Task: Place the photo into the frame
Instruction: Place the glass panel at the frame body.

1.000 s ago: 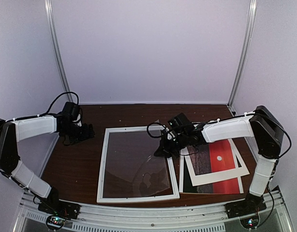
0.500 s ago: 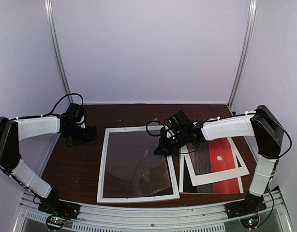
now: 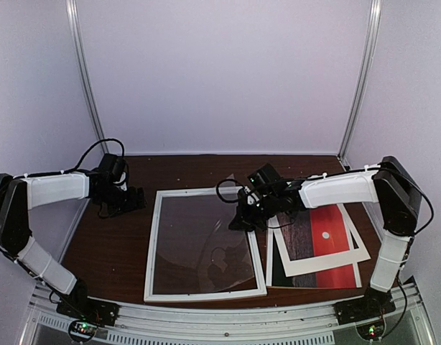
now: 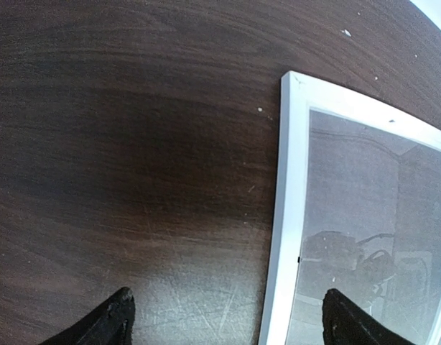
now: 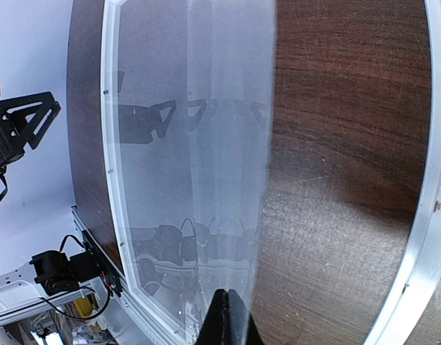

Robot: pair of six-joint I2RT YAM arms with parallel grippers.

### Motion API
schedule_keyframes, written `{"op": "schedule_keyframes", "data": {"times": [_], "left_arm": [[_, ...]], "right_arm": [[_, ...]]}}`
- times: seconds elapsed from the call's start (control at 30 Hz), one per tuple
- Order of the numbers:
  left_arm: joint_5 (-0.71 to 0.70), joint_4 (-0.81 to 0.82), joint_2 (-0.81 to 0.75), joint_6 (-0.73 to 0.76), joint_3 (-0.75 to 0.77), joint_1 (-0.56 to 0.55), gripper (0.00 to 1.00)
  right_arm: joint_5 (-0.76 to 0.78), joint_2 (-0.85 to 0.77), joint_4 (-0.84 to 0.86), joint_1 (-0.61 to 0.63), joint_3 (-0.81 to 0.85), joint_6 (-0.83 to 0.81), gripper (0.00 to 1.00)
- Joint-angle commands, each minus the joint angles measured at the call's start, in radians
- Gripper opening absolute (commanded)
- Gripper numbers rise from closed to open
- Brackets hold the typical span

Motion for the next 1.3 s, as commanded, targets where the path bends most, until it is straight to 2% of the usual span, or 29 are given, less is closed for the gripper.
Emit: {"op": "schedule_keyframes", "data": {"times": [0.0, 1.27], "left_arm": [[0.007, 0.036, 0.017, 0.011, 0.026, -0.007, 0.91], [0.011, 0.035, 0.042, 0.016, 0.036, -0.021, 0.91]], "right_arm": [[0.037, -0.064, 0.007, -0.005, 0.030, -0.026, 0.00], [0.018, -0.022, 0.105, -0.003, 0.030, -0.004, 0.00]]}}
